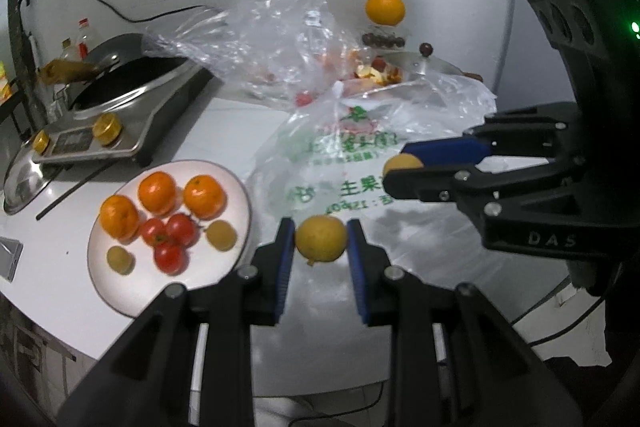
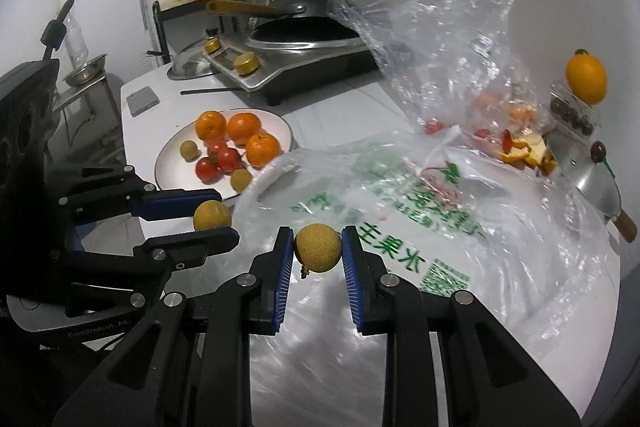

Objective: Organize fruits
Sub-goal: 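Carry both held yellow fruits over to the white plate, then lower the fruits onto the plate and open the right gripper while the left gripper opens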

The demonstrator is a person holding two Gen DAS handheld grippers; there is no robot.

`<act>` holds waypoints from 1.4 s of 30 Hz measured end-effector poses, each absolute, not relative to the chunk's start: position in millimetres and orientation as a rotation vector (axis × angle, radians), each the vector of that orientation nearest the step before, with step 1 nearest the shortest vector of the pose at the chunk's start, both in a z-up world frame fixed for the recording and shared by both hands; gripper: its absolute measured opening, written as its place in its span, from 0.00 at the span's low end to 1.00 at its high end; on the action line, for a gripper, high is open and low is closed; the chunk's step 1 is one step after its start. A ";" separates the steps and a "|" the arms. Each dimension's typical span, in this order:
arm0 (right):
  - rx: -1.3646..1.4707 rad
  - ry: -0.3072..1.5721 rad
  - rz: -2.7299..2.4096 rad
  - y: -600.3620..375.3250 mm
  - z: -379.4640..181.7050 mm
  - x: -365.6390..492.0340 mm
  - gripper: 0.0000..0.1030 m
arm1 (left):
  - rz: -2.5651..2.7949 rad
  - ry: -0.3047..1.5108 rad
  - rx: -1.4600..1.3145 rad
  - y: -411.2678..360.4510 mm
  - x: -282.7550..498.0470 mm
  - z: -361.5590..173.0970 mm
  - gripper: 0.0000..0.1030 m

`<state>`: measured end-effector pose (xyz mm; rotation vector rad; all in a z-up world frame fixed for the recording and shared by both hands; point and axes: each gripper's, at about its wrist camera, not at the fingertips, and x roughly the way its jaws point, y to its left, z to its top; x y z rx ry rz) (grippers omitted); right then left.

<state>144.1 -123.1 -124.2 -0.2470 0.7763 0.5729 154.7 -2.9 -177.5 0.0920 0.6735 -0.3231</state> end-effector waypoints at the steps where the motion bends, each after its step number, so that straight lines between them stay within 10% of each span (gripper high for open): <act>1: -0.252 0.777 0.576 -119.3 -124.0 144.0 0.26 | -0.320 0.674 0.088 -0.1 154.2 -178.0 0.26; 42: -0.349 0.855 0.720 5.7 -153.1 160.8 0.26 | -0.155 0.702 0.016 122.1 166.1 -209.1 0.26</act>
